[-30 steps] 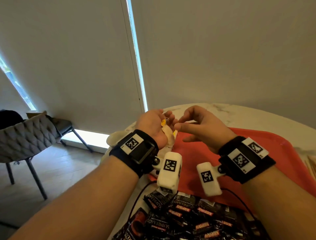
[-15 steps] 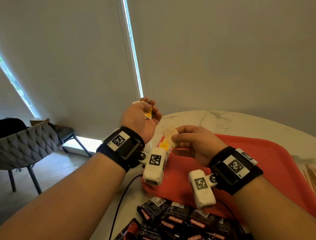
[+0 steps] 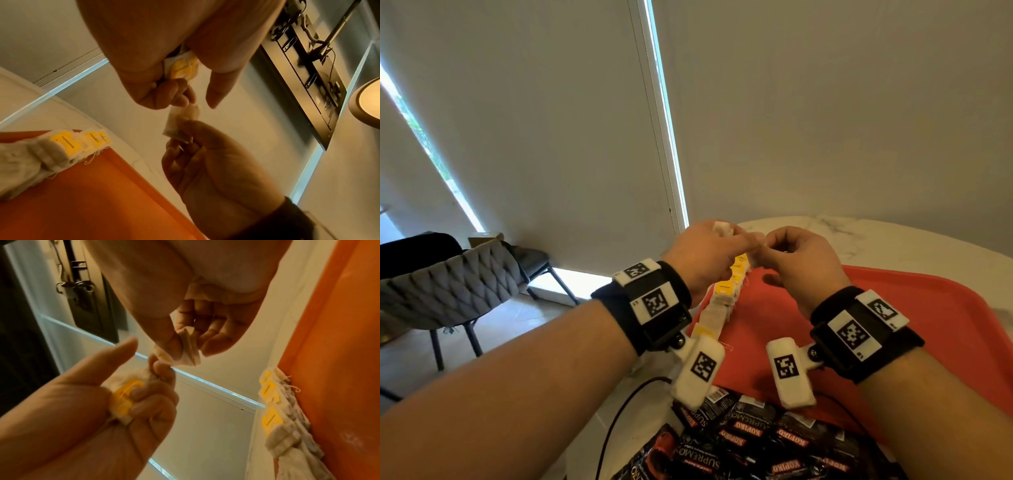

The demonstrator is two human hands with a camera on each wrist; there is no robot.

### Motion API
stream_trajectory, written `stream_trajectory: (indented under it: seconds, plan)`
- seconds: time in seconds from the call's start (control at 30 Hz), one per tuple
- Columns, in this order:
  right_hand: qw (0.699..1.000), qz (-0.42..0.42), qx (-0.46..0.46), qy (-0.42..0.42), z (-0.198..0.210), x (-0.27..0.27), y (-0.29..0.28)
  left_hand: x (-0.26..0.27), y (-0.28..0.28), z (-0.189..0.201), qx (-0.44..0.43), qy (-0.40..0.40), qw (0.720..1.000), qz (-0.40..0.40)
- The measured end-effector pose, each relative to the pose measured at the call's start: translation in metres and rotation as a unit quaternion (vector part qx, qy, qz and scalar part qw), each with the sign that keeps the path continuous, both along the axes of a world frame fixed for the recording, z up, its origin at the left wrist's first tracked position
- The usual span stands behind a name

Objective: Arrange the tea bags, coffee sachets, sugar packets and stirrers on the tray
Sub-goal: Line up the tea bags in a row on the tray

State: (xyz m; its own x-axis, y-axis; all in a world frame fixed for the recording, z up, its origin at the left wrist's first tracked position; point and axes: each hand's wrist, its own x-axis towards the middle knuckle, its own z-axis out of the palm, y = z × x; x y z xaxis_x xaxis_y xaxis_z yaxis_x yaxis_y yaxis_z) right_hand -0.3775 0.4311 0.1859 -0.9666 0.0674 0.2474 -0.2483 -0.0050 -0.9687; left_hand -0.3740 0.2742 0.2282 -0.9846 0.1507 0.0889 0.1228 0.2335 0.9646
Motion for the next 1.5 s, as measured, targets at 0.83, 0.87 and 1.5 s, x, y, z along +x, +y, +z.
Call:
stream_trajectory:
  seconds: [0.83,0.87,1.5]
  plan:
    - [0.994,0.096,0.009,-0.051,0.019,0.004,-0.026,-0.007,-0.048,-0.001,0.079,-0.038,0.995,0.051]
    - [0.994,0.088,0.003,-0.064,0.019,0.003,-0.026,-0.008,-0.05,-0.003,0.086,-0.041,0.994,0.055]
    - [0.954,0.042,0.097,-0.28,-0.033,-0.002,-0.048,-0.002,-0.095,0.013,0.214,-0.098,0.967,0.101]
